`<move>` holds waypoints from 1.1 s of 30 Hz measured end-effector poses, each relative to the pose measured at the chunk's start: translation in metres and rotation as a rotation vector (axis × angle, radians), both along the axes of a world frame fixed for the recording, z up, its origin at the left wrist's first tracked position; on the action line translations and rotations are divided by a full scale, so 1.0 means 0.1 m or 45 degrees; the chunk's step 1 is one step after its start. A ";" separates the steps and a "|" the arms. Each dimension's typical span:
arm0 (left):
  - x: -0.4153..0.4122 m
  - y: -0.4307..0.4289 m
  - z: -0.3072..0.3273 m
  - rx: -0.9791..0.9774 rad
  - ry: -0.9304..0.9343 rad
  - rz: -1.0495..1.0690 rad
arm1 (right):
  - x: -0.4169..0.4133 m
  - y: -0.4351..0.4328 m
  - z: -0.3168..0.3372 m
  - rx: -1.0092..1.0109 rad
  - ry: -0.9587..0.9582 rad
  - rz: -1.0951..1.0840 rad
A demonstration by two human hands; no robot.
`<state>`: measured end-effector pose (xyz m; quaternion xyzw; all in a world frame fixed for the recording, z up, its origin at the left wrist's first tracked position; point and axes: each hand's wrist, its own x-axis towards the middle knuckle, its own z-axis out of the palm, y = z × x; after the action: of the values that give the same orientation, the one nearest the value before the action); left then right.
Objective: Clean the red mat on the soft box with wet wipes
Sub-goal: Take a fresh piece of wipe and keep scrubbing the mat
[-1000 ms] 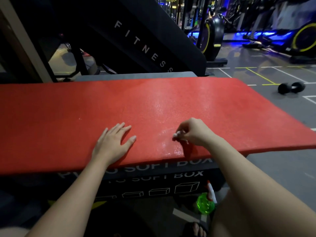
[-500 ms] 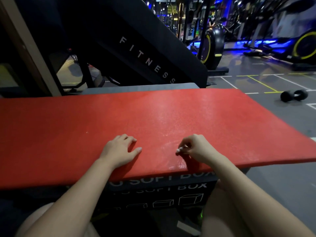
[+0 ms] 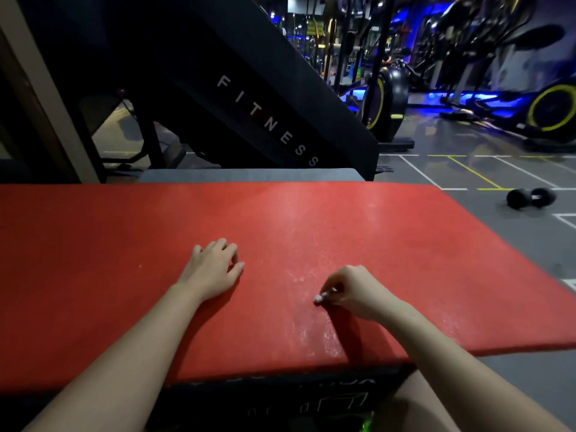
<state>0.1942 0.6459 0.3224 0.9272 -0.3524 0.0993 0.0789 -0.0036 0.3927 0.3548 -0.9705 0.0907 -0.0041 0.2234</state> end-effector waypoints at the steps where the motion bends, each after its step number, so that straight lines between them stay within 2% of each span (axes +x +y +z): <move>1: 0.08 -0.06 0.00 -0.010 -0.010 0.006 | 0.05 -0.01 -0.01 -0.001 -0.020 0.006; 7: 0.55 -0.50 -0.04 -0.098 -0.023 0.060 | 0.70 -0.15 -0.09 -0.010 -0.243 -0.145; 11: 0.78 -0.56 -0.24 -0.229 0.032 0.079 | 0.94 -0.28 -0.10 -0.001 -0.263 -0.143; 13: 0.79 -0.58 -0.35 -0.283 0.024 0.044 | 0.93 -0.31 -0.10 0.001 -0.199 -0.094; 16: 0.84 -0.63 -0.41 -0.202 0.070 0.014 | 1.01 -0.40 -0.11 0.047 -0.141 -0.056; 19: 0.94 -0.65 -0.47 -0.067 0.135 0.082 | 1.46 -0.53 -0.11 -0.012 -0.215 -0.064; 22: 0.95 -0.65 -0.48 -0.037 0.155 0.089 | 1.95 -0.70 -0.11 -0.027 -0.303 -0.144; 26: 0.94 -0.65 -0.45 -0.005 0.154 0.097 | 2.12 -0.83 -0.10 -0.034 -0.219 -0.208; 30: 0.93 -0.66 -0.46 -0.008 0.148 0.111 | 1.76 -0.83 -0.04 -0.083 -0.075 -0.026; 33: 0.92 -0.67 -0.45 0.018 0.143 0.113 | 1.64 -0.85 -0.03 -0.023 -0.004 0.029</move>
<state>0.2863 0.5790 0.2769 0.9466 -0.3067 0.0479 0.0875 0.1601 0.3073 0.3519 -0.9735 0.0792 -0.0039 0.2147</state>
